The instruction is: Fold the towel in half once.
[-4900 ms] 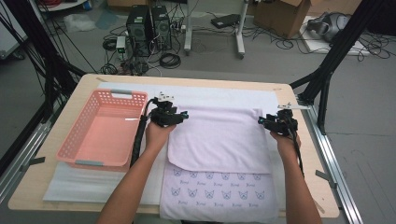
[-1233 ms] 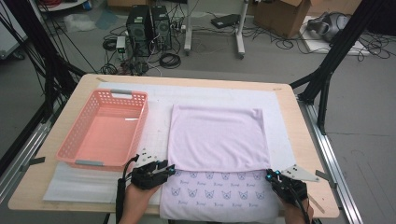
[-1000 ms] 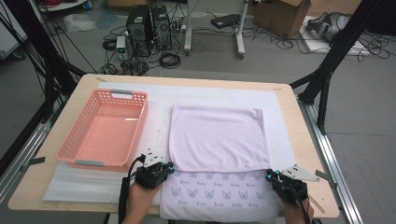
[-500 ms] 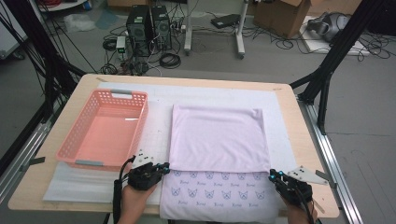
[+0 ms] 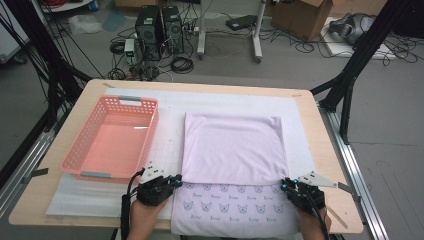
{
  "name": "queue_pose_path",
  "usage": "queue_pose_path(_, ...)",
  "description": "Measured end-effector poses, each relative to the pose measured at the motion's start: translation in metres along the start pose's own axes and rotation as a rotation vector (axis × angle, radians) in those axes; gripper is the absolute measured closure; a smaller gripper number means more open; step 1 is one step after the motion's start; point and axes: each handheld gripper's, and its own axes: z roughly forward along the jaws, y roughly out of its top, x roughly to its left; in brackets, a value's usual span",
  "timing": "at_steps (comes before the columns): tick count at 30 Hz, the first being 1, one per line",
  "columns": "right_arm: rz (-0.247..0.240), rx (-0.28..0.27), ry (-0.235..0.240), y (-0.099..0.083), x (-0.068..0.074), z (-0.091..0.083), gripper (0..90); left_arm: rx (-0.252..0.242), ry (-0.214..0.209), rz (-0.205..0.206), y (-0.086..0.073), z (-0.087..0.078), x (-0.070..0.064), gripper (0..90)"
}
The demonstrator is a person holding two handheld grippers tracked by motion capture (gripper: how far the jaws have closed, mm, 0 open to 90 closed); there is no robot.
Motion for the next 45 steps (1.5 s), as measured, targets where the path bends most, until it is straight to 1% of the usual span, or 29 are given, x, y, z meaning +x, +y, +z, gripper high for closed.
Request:
queue_pose_path(3,-0.004,-0.014,0.003,-0.002,0.001,-0.003,85.0,-0.002,-0.001,0.004,0.0,-0.002,-0.001,88.2)
queue_pose_path(5,0.011,-0.029,0.018,-0.003,0.0,-0.006,85.2,-0.01,0.0,0.002,0.0,-0.005,-0.001,88.2)
queue_pose_path(8,0.018,-0.04,0.044,-0.005,0.0,-0.013,85.1,-0.015,-0.004,0.005,-0.001,-0.011,-0.003,88.2)
queue_pose_path(11,0.003,-0.046,0.056,-0.006,0.003,-0.021,85.2,-0.024,-0.018,-0.004,-0.003,-0.019,-0.006,88.2)
queue_pose_path(15,-0.001,-0.049,0.071,-0.006,0.009,-0.033,85.2,-0.022,-0.031,0.008,-0.008,-0.029,-0.013,88.2)
queue_pose_path(19,-0.023,-0.045,0.078,-0.011,0.016,-0.045,85.2,-0.029,-0.038,0.015,-0.014,-0.043,-0.017,88.2)
queue_pose_path(20,-0.031,-0.044,0.075,-0.013,0.018,-0.05,85.2,-0.032,-0.041,0.009,-0.015,-0.046,-0.018,88.2)
queue_pose_path(22,-0.028,-0.043,0.085,-0.018,0.019,-0.058,85.2,-0.032,-0.05,0.011,-0.019,-0.053,-0.019,88.3)
queue_pose_path(23,-0.032,-0.045,0.086,-0.021,0.02,-0.063,85.2,-0.032,-0.048,0.016,-0.021,-0.057,-0.02,89.7)
queue_pose_path(26,-0.03,-0.047,0.096,-0.029,0.023,-0.076,85.2,-0.026,-0.045,0.026,-0.028,-0.065,-0.022,89.9)
queue_pose_path(28,-0.024,-0.046,0.108,-0.034,0.024,-0.081,85.2,-0.019,-0.041,0.029,-0.032,-0.069,-0.022,89.9)
queue_pose_path(30,-0.035,-0.034,0.109,-0.039,0.025,-0.082,85.2,-0.015,-0.04,0.023,-0.034,-0.068,-0.021,89.8)
queue_pose_path(32,-0.042,-0.016,0.102,-0.041,0.025,-0.078,85.2,-0.013,-0.035,0.018,-0.033,-0.064,-0.02,89.6)
queue_pose_path(33,-0.043,-0.015,0.101,-0.041,0.024,-0.076,85.2,-0.017,-0.023,0.023,-0.032,-0.062,-0.021,88.0)
queue_pose_path(35,-0.032,-0.02,0.099,-0.039,0.023,-0.074,85.2,-0.02,-0.019,0.01,-0.028,-0.055,-0.021,71.3)
queue_pose_path(36,-0.032,-0.024,0.098,-0.038,0.022,-0.073,85.2,-0.021,-0.017,0.013,-0.026,-0.051,-0.022,64.9)
queue_pose_path(37,-0.031,-0.027,0.098,-0.038,0.022,-0.073,85.1,-0.021,-0.016,0.029,-0.024,-0.047,-0.023,61.4)
queue_pose_path(38,-0.033,-0.029,0.097,-0.037,0.021,-0.073,85.1,-0.013,-0.012,0.051,-0.023,-0.043,-0.025,59.9)
queue_pose_path(39,-0.033,-0.027,0.098,-0.037,0.021,-0.072,85.1,0.0,-0.012,0.059,-0.022,-0.038,-0.025,58.0)
queue_pose_path(40,-0.029,-0.024,0.098,-0.038,0.021,-0.071,85.1,0.017,-0.01,0.057,-0.02,-0.032,-0.025,55.9)
queue_pose_path(42,-0.029,-0.021,0.099,-0.038,0.021,-0.07,85.1,0.036,0.014,0.07,-0.019,-0.021,-0.026,54.9)
queue_pose_path(43,-0.026,-0.019,0.1,-0.038,0.021,-0.07,85.1,0.043,0.022,0.077,-0.018,-0.018,-0.026,55.1)
queue_pose_path(44,-0.025,-0.018,0.1,-0.038,0.021,-0.07,85.1,0.047,0.033,0.094,-0.017,-0.015,-0.027,56.0)
queue_pose_path(45,-0.027,-0.02,0.101,-0.038,0.021,-0.07,85.1,0.053,0.04,0.105,-0.016,-0.012,-0.028,58.3)
